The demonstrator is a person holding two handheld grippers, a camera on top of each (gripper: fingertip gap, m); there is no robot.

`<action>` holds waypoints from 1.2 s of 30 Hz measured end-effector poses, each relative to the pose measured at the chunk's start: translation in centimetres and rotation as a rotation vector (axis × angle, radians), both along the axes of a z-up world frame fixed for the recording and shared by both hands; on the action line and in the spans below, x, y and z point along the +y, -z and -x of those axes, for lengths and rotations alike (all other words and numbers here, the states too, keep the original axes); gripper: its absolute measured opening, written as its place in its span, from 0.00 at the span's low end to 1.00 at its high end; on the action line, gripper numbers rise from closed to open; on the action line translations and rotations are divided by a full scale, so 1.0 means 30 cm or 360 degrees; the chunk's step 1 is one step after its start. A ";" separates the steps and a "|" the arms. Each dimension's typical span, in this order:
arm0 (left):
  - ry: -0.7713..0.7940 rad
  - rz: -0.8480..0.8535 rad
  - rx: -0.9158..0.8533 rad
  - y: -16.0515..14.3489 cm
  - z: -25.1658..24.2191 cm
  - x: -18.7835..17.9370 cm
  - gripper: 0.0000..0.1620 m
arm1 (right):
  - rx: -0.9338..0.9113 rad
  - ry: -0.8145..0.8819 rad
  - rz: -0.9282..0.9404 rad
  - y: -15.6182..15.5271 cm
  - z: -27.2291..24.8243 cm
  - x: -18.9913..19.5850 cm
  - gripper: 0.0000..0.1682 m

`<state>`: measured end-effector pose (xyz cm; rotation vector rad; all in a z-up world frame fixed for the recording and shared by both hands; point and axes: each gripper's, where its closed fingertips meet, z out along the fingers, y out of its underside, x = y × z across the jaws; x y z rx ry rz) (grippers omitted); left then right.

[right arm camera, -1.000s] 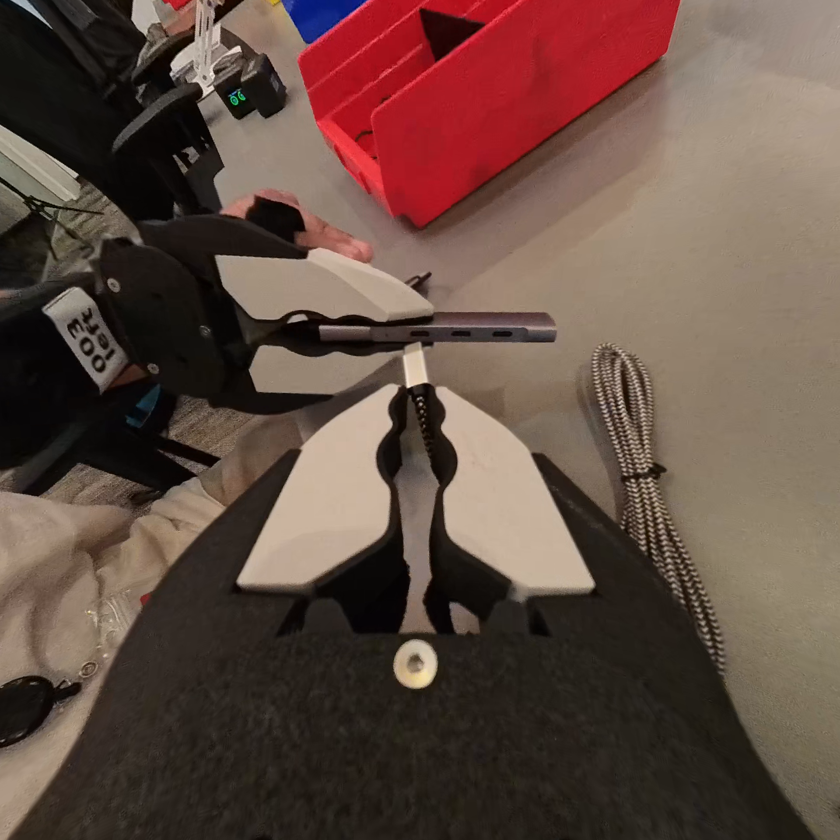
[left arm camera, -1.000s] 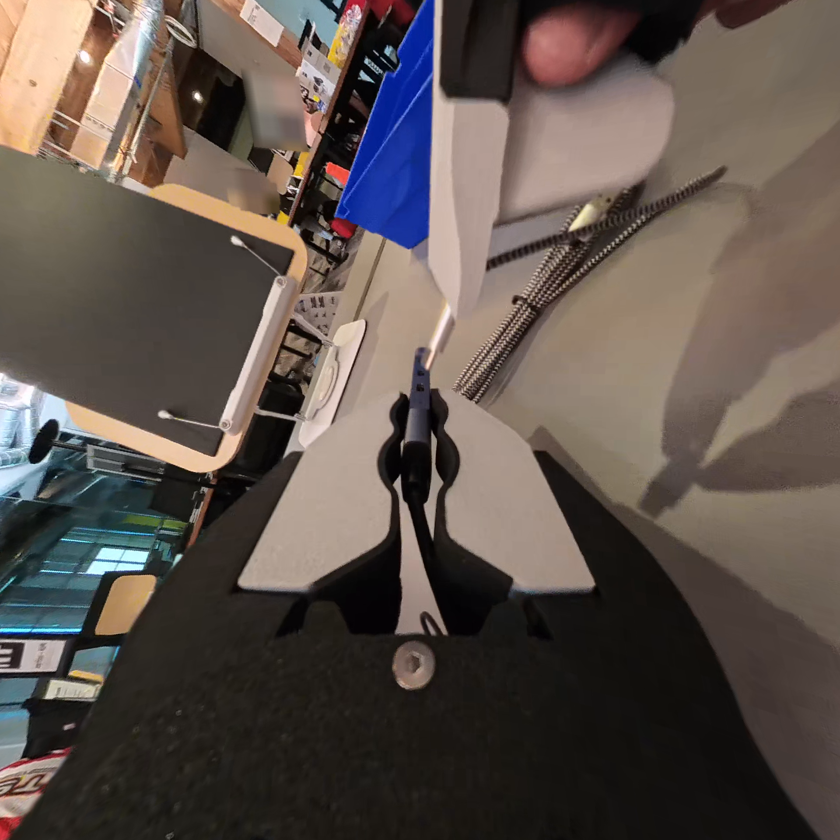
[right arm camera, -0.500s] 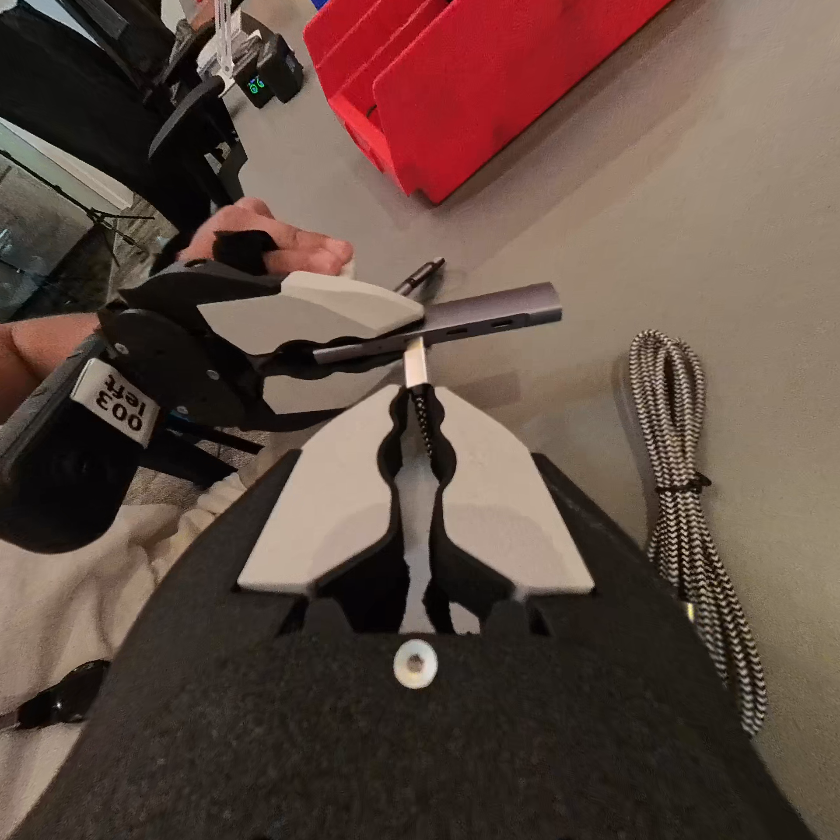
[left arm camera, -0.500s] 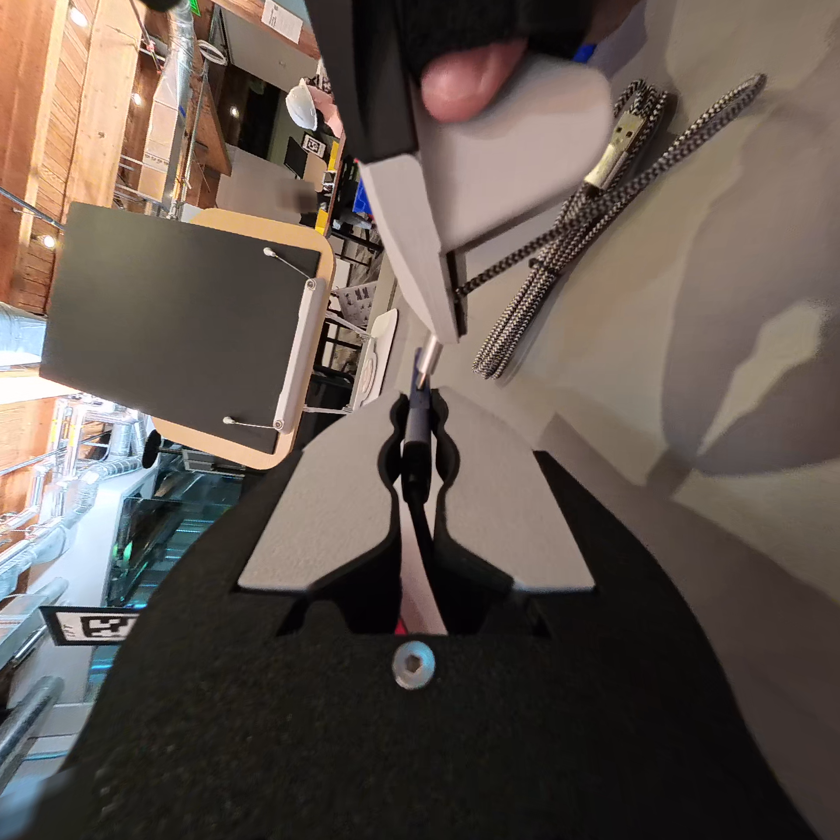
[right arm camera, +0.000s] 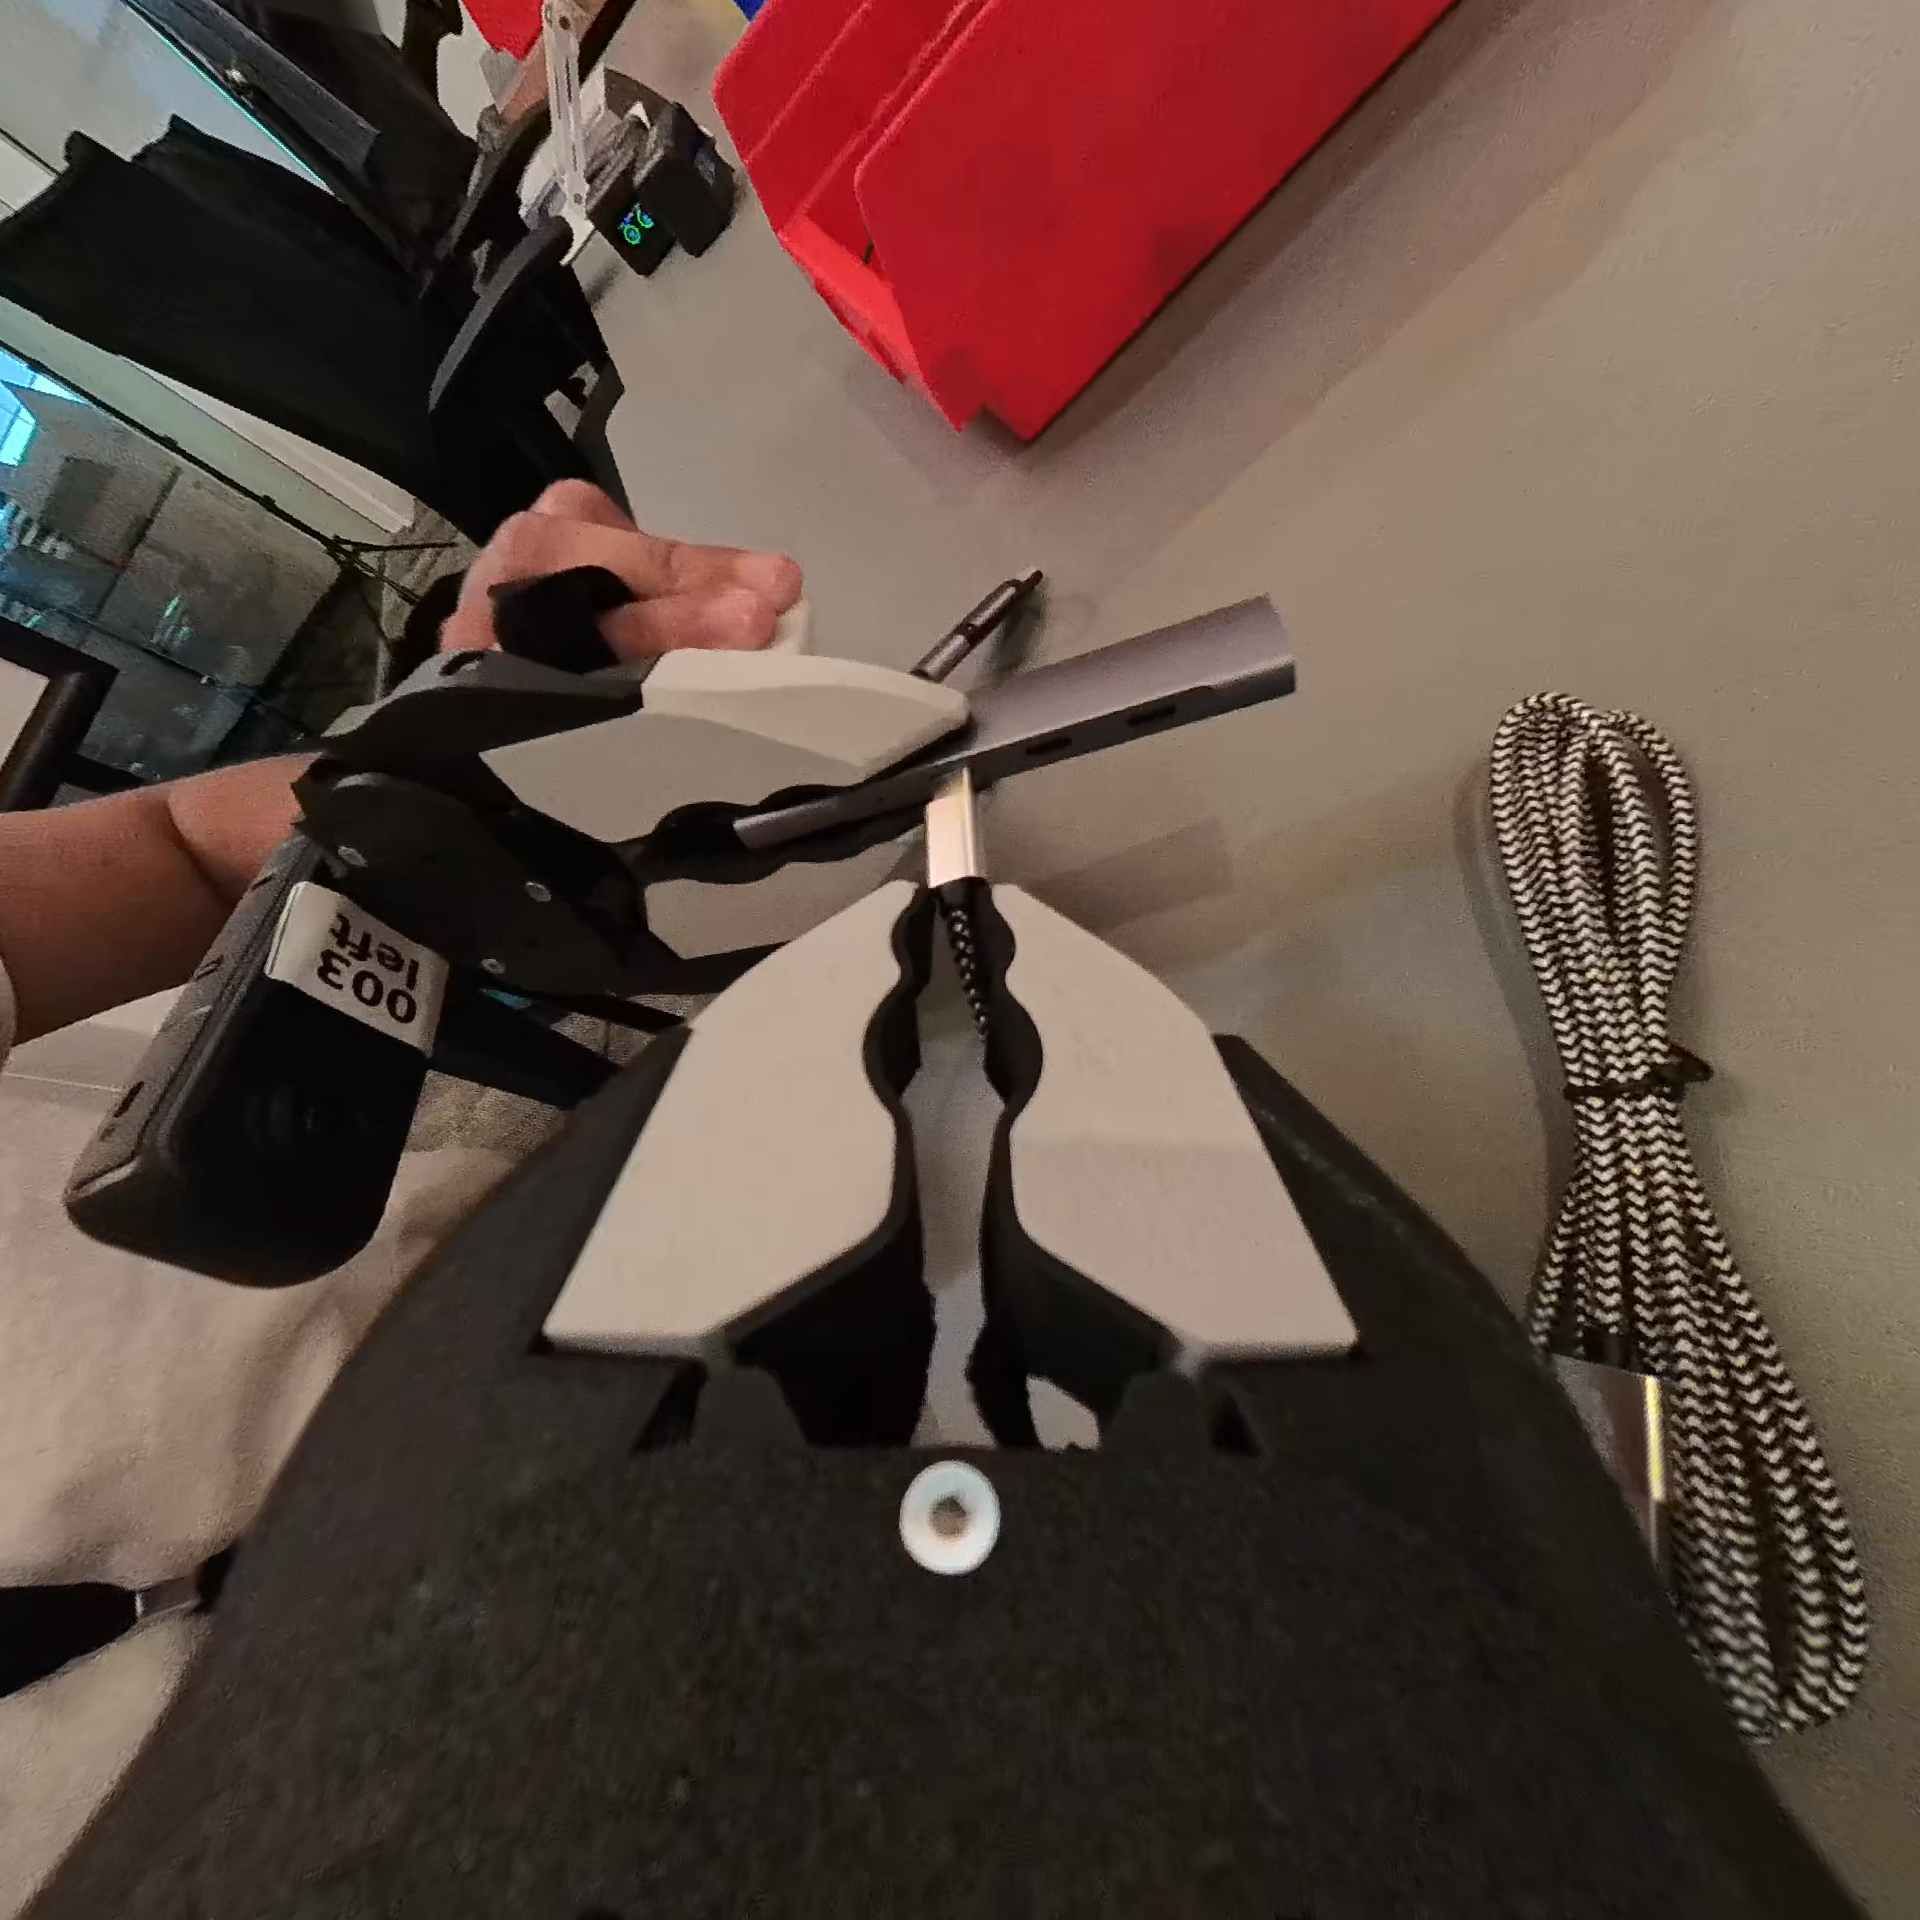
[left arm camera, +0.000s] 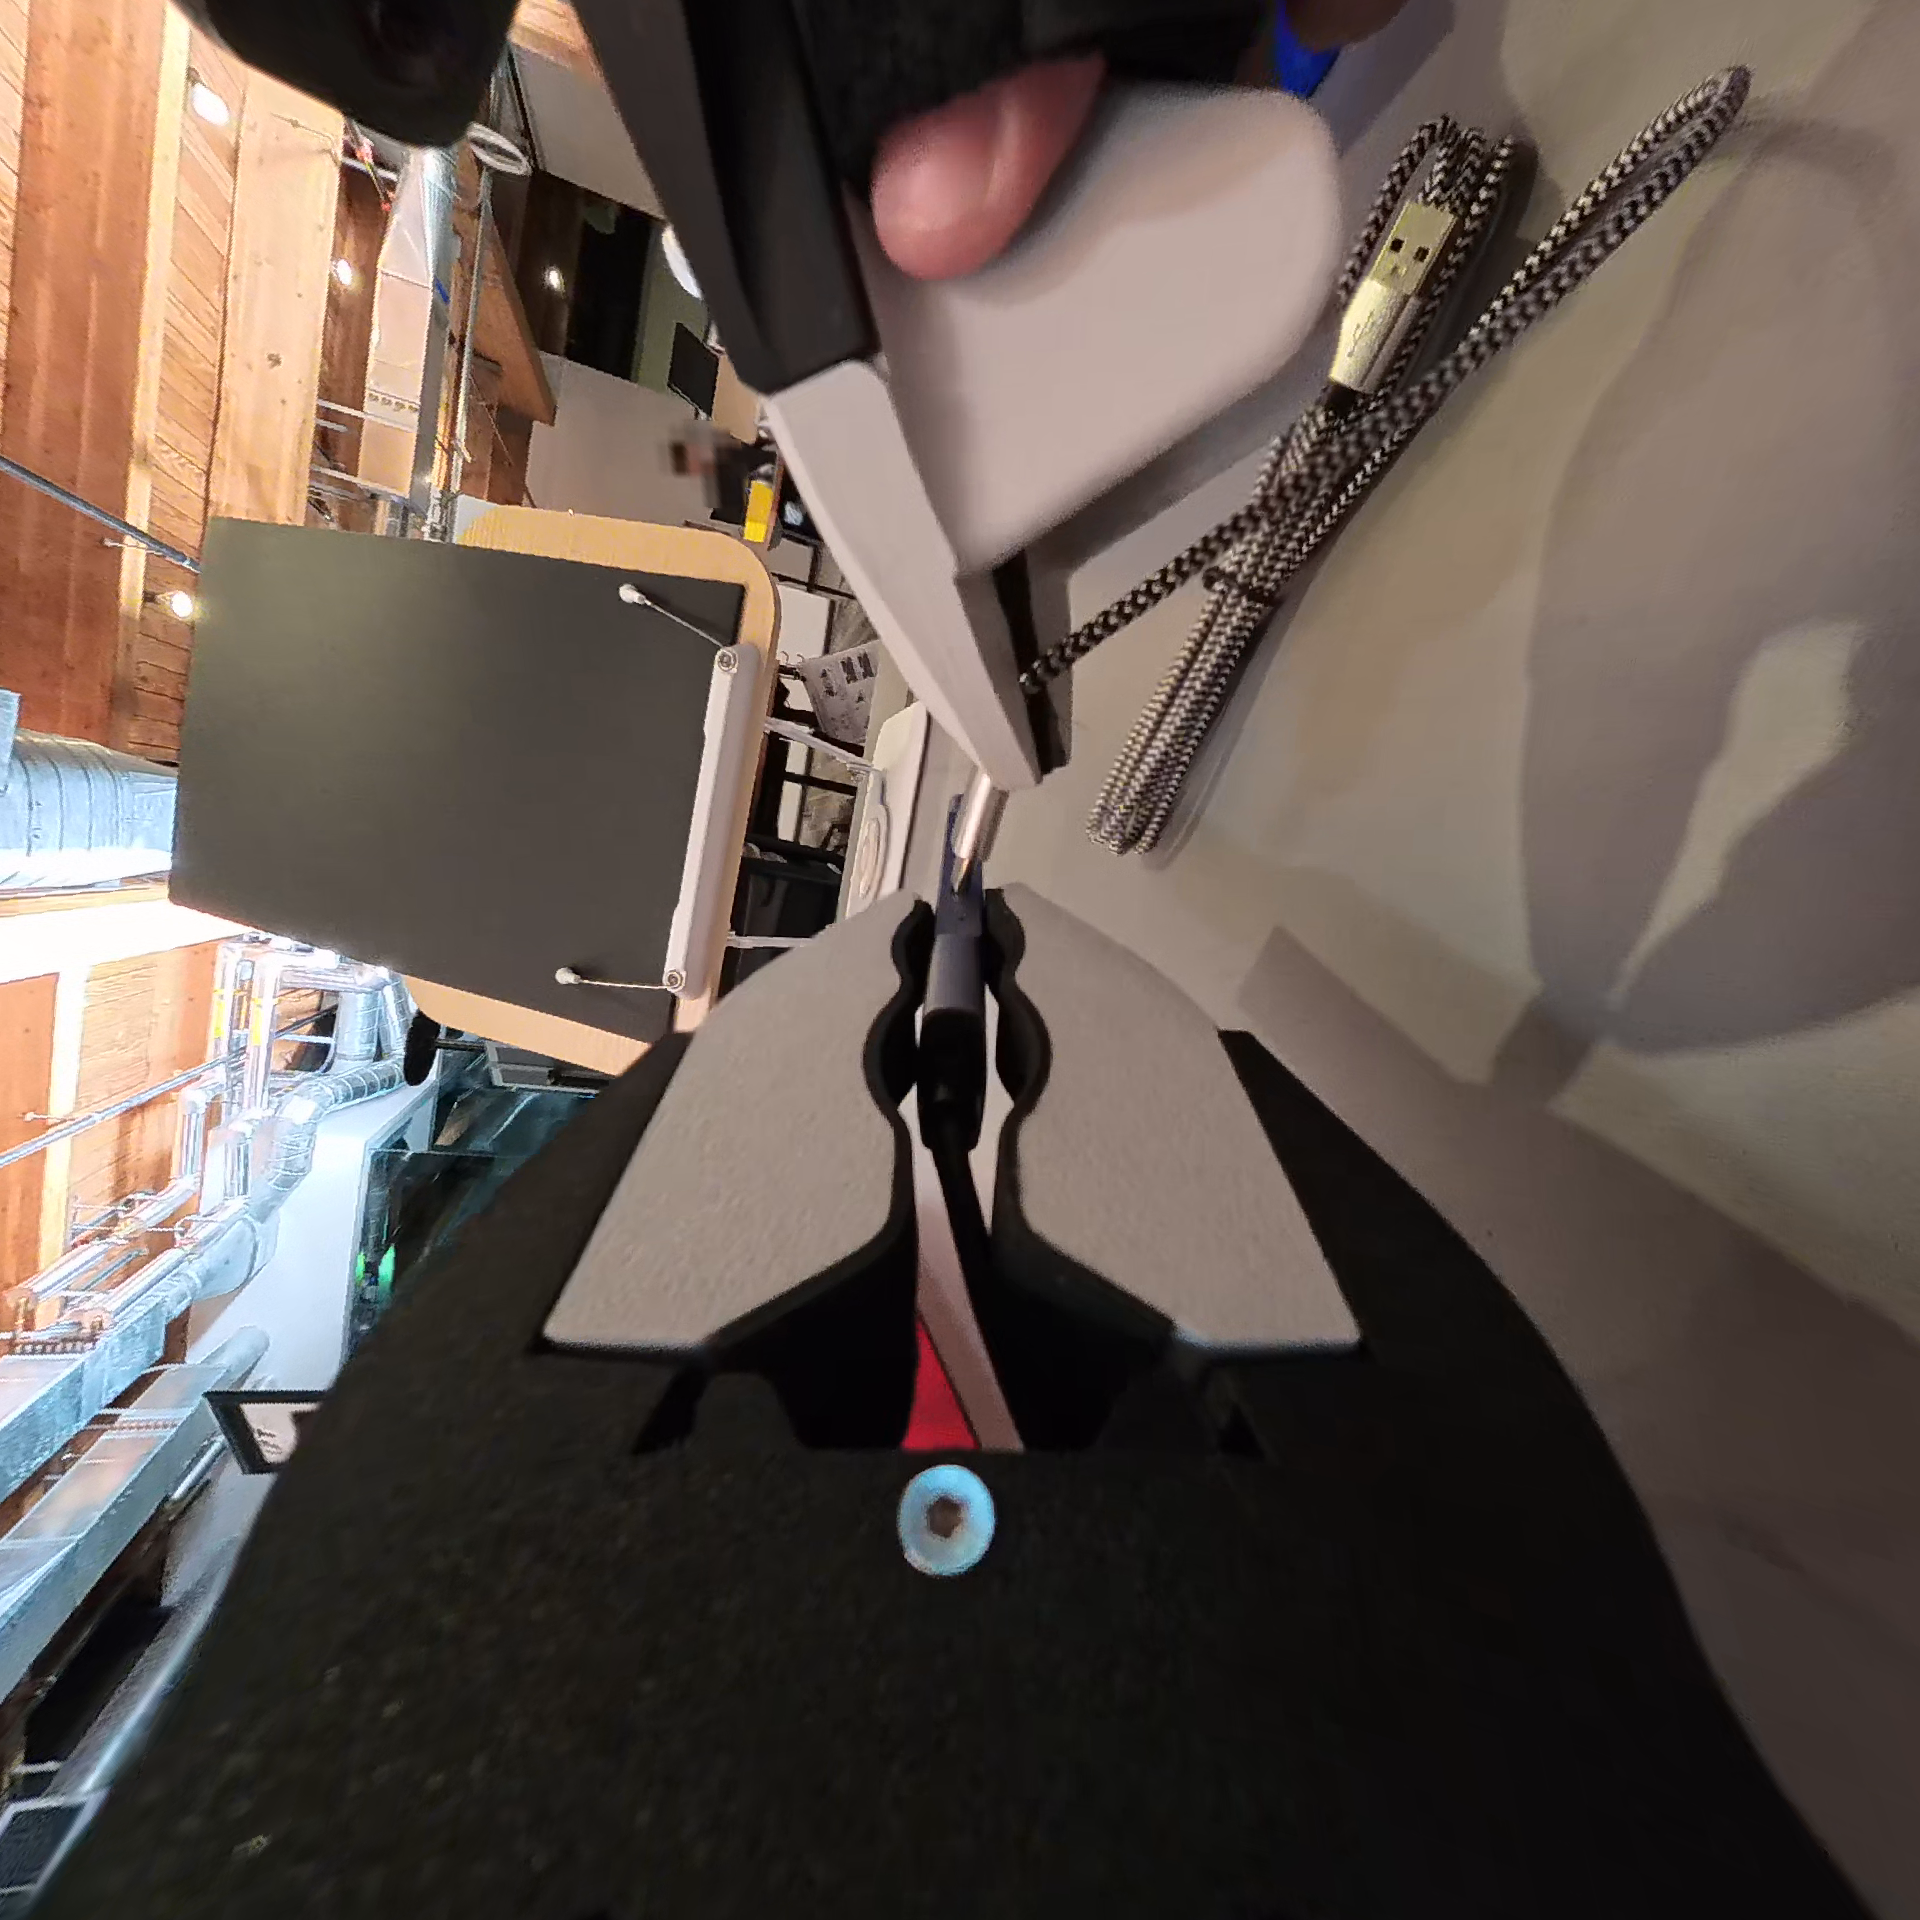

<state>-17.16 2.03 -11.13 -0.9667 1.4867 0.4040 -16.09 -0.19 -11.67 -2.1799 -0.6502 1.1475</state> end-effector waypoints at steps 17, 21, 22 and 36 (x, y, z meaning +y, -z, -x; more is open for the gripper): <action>0.0060 -0.0157 0.0134 0.022 0.000 -0.026 0.06 | 0.0060 -0.0072 0.0178 0.009 0.016 -0.046 0.04; 0.0067 -0.0196 0.0167 0.026 -0.008 -0.038 0.06 | 0.0282 -0.0101 0.0396 0.009 0.017 -0.060 0.03; 0.0069 -0.0184 0.0151 0.025 -0.008 -0.039 0.06 | 0.0303 -0.0110 0.0391 0.008 0.019 -0.061 0.03; 0.0014 0.0121 -0.0129 -0.025 0.007 -0.014 0.06 | -0.0074 -0.0046 -0.0620 -0.045 0.026 -0.007 0.06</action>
